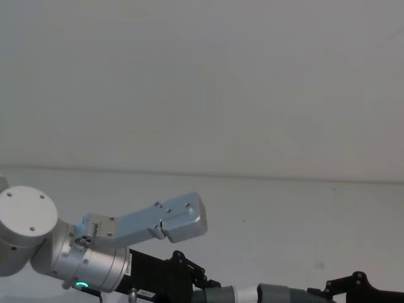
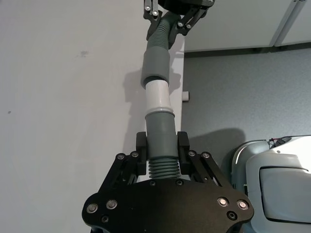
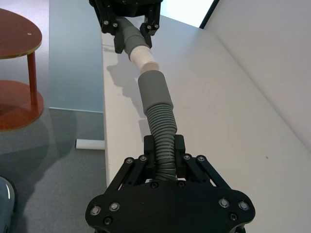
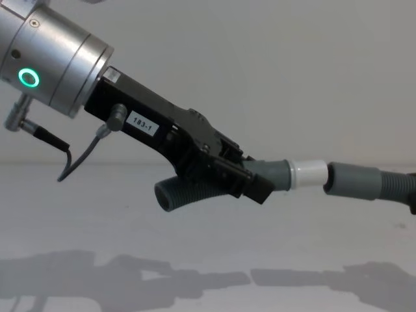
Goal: Use both hands to pick up one end of the pipe from the table, align the ends, and insert them.
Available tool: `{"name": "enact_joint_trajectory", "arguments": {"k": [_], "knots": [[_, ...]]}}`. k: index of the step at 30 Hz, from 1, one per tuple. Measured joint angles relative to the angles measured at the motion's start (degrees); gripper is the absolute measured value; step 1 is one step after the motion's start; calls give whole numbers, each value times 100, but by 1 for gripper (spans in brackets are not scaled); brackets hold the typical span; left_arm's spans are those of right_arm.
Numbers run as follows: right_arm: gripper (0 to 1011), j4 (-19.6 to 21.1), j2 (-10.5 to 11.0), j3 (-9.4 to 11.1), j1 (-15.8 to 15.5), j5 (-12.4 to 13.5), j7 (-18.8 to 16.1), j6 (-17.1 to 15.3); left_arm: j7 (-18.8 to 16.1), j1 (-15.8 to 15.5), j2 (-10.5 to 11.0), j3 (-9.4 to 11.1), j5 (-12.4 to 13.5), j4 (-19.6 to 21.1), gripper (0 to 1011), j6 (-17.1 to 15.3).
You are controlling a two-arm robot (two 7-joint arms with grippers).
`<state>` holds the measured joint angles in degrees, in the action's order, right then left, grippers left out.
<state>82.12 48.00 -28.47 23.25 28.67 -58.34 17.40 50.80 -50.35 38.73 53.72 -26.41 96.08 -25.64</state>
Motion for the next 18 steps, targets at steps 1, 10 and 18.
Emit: {"name": "enact_joint_trajectory", "arguments": {"k": [1, 10, 18], "knots": [[204, -5, -4, -1, 5, 0, 0, -2, 8, -7, -1, 6, -6, -3, 327, 0], [204, -72, -42, -9, 74, 5, 4, -38, 43, -51, -12, 39, -34, -42, 327, 4], [204, -90, -56, -14, 108, 10, -9, 0, 62, -82, -26, 63, -45, -92, 327, 18]]}}
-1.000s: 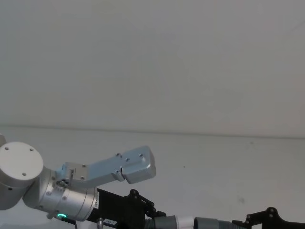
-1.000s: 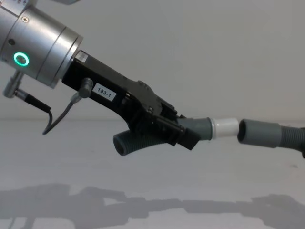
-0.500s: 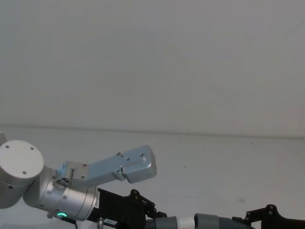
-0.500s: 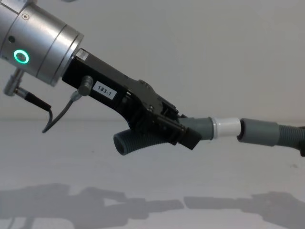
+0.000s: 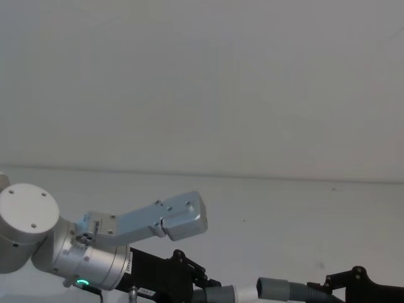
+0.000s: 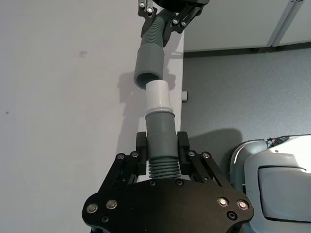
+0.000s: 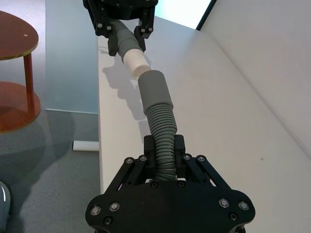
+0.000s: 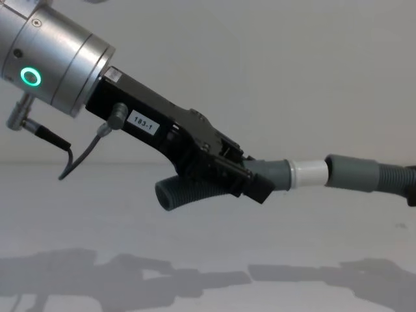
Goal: Use both hands to pick up one end of the pipe from the table, align the ends, and insert them.
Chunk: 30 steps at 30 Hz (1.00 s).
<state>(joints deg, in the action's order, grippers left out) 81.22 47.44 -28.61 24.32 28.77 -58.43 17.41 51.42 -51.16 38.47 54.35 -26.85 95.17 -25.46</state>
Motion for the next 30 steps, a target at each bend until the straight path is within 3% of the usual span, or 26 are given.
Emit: {"name": "enact_joint_trajectory", "arguments": {"k": [30], "knots": [[204, -20, 4, -45, 40, -47, -121, 257, 110, -107, -91, 57, -3, -220, 327, 121]]}}
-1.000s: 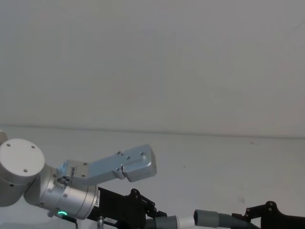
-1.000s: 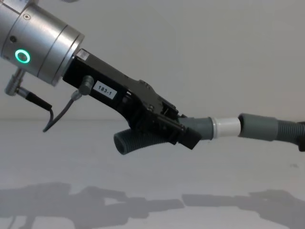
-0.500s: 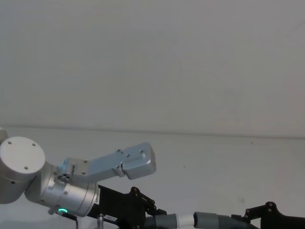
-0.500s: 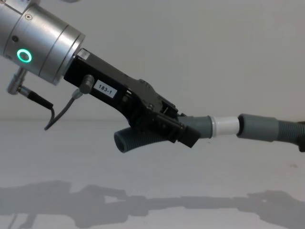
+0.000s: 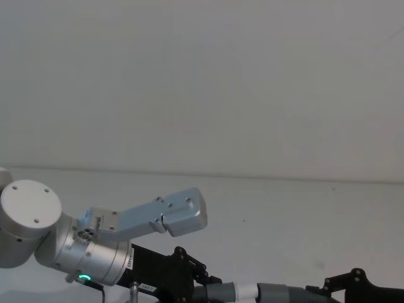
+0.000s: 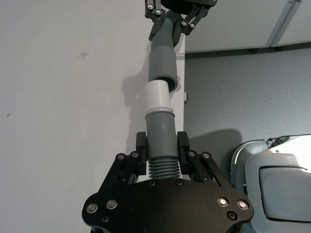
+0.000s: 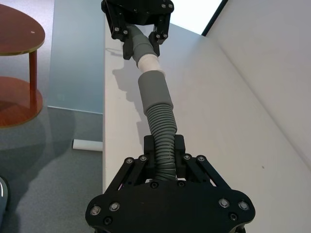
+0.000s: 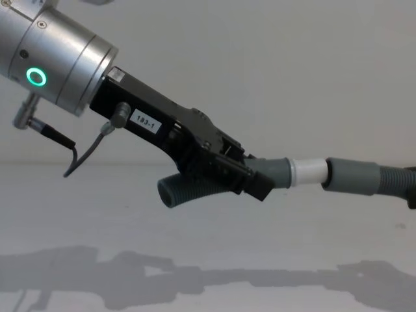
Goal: Use both hands to pick up one end of the pipe from the table, align the ends, and insert them.
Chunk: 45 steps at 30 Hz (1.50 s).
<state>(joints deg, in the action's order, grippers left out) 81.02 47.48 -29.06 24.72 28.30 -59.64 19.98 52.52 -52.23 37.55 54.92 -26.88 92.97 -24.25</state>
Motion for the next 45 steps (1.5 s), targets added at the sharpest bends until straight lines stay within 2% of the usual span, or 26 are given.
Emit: {"name": "enact_joint_trajectory", "arguments": {"k": [30, 45], "knots": [[204, -28, -54, -28, 81, 143, -94, -58, 12, 7, -23, 10, -28, -57, 327, 50], [204, -39, -80, -52, 149, 231, -229, 60, 119, -45, -57, 32, -35, -180, 327, 146]]}}
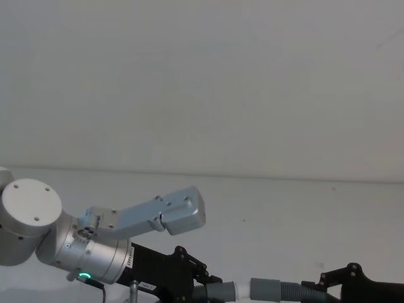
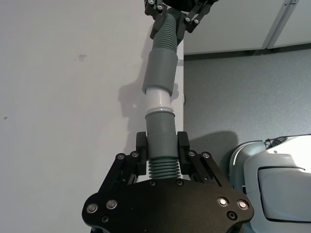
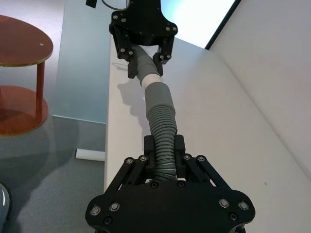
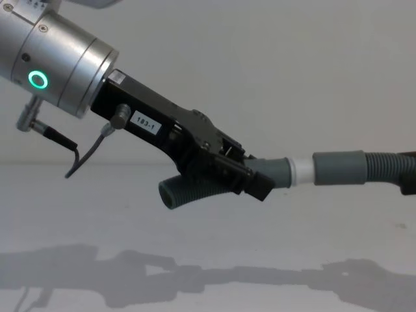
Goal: Use both hands to pick up one end of the pipe from the table, align the ends, and insert them.
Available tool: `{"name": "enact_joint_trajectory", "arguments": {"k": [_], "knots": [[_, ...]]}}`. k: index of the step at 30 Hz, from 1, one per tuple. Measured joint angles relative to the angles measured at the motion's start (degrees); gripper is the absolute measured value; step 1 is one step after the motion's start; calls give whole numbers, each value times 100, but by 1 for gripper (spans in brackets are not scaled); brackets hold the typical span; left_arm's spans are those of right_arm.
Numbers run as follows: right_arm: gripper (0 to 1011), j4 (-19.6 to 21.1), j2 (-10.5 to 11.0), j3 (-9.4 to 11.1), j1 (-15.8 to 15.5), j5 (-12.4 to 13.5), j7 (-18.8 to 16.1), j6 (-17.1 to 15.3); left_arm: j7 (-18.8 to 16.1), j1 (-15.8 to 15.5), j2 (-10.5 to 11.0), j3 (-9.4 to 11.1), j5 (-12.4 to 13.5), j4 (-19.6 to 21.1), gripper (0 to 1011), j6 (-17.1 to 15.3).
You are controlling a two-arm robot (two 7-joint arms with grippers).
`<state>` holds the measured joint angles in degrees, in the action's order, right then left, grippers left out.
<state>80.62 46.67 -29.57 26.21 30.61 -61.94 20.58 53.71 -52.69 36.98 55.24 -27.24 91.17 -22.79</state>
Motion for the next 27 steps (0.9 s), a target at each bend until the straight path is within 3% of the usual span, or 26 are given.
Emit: {"name": "enact_joint_trajectory", "arguments": {"k": [27], "knots": [[204, 40, 8, -126, 91, 17, -217, 183, -47, 7, -16, -52, 2, -86, 327, 54]]}}
